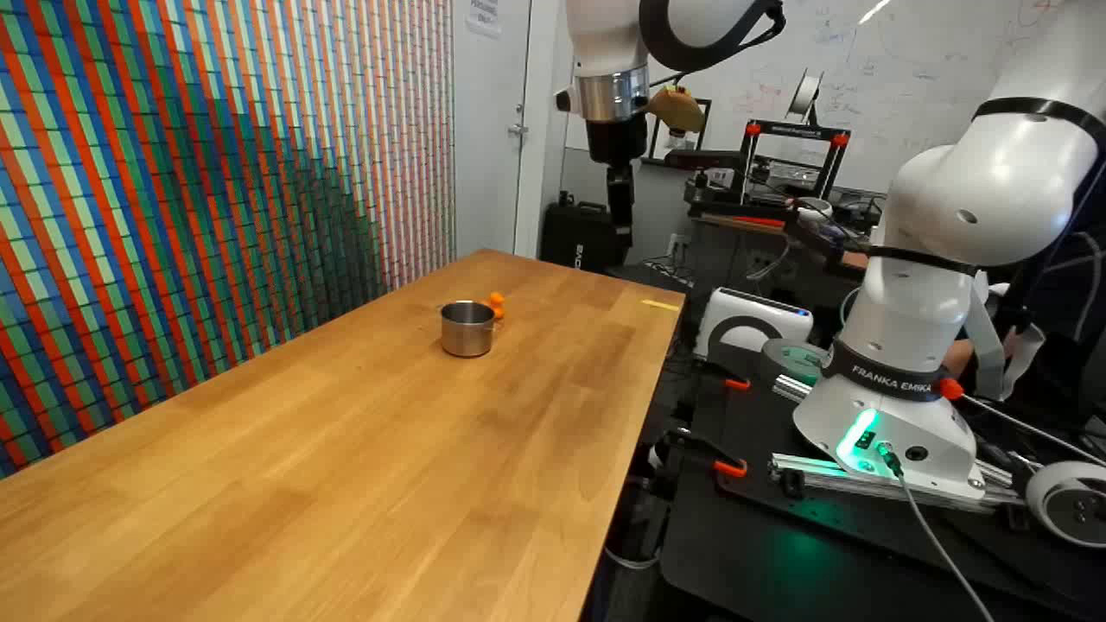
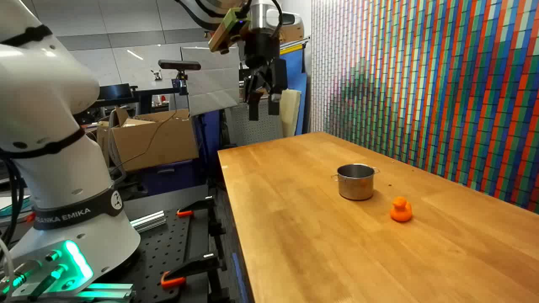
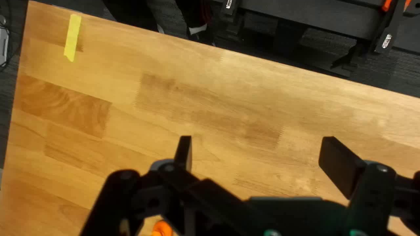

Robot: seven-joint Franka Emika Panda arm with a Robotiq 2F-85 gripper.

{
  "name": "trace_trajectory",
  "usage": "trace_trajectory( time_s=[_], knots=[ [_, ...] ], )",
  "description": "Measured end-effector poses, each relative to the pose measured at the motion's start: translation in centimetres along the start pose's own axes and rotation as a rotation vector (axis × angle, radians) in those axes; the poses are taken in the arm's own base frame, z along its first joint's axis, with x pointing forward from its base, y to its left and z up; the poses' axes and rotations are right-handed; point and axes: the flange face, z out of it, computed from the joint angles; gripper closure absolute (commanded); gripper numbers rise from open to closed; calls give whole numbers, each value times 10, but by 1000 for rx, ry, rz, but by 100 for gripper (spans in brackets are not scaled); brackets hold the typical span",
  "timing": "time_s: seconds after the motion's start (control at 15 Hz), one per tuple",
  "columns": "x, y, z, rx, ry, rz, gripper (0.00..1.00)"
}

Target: Put the rubber duck inside the silver pot

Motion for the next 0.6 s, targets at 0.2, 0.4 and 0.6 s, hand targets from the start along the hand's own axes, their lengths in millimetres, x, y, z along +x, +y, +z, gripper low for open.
trace_trajectory(
  time_s=[0.2, 0.4, 0.6],
  knots=[
    [1, 1, -3, -1, 6, 1, 0],
    [1, 1, -3, -1, 6, 1, 0],
    [1, 2, 0, 6, -1, 4, 0]
  ],
)
